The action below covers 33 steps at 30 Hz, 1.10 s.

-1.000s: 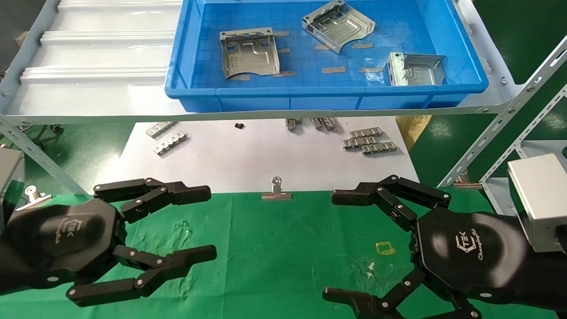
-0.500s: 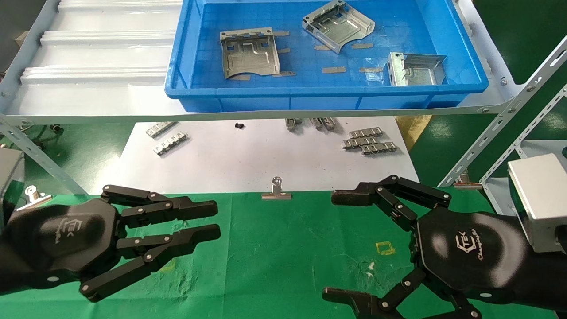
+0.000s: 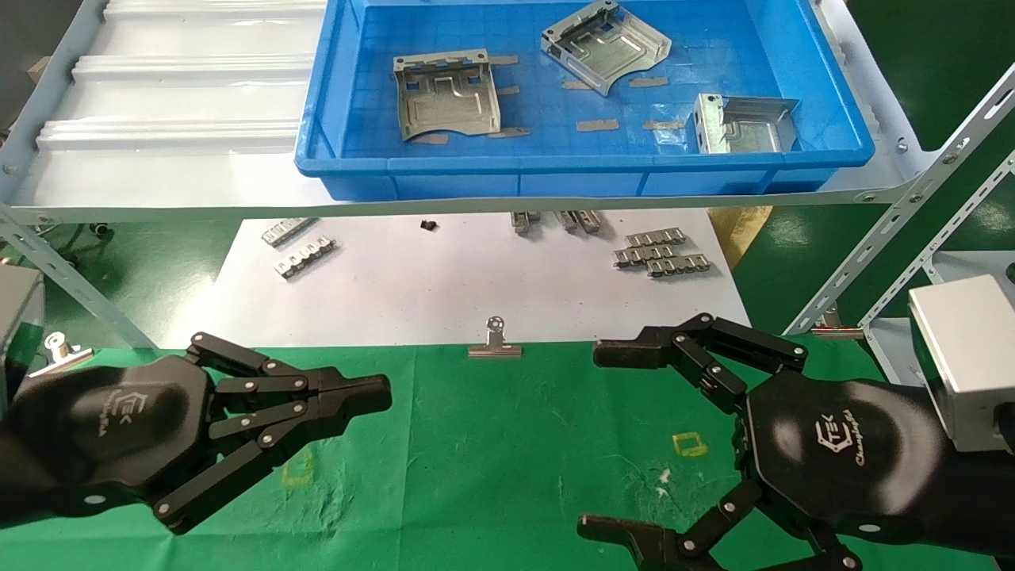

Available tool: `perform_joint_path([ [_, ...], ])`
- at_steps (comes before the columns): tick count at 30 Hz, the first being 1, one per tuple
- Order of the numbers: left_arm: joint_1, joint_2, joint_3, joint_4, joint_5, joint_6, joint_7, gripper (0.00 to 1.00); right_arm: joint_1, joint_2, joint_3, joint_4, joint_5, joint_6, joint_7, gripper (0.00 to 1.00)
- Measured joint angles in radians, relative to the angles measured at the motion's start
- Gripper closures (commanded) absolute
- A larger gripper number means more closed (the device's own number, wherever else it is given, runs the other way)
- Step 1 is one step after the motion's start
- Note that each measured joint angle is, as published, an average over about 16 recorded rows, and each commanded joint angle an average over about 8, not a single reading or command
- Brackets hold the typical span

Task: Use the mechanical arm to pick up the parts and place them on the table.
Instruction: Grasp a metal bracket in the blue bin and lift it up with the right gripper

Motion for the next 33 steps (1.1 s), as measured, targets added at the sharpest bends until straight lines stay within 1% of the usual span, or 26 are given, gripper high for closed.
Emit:
perform_joint_path([
  [24, 0.0, 0.0, 0.0, 0.0, 0.0, 0.0, 0.0, 1.0, 0.006, -0.001, 0.0, -0.001, -0.004, 0.003, -0.002, 0.0],
  [29, 0.0, 0.0, 0.0, 0.0, 0.0, 0.0, 0.0, 1.0, 0.049, -0.02, -0.006, -0.015, -0.029, 0.016, -0.006, 0.0],
  [33, 0.0, 0.0, 0.0, 0.0, 0.0, 0.0, 0.0, 1.0, 0.124, -0.058, -0.02, -0.052, -0.081, 0.05, -0.01, 0.0],
])
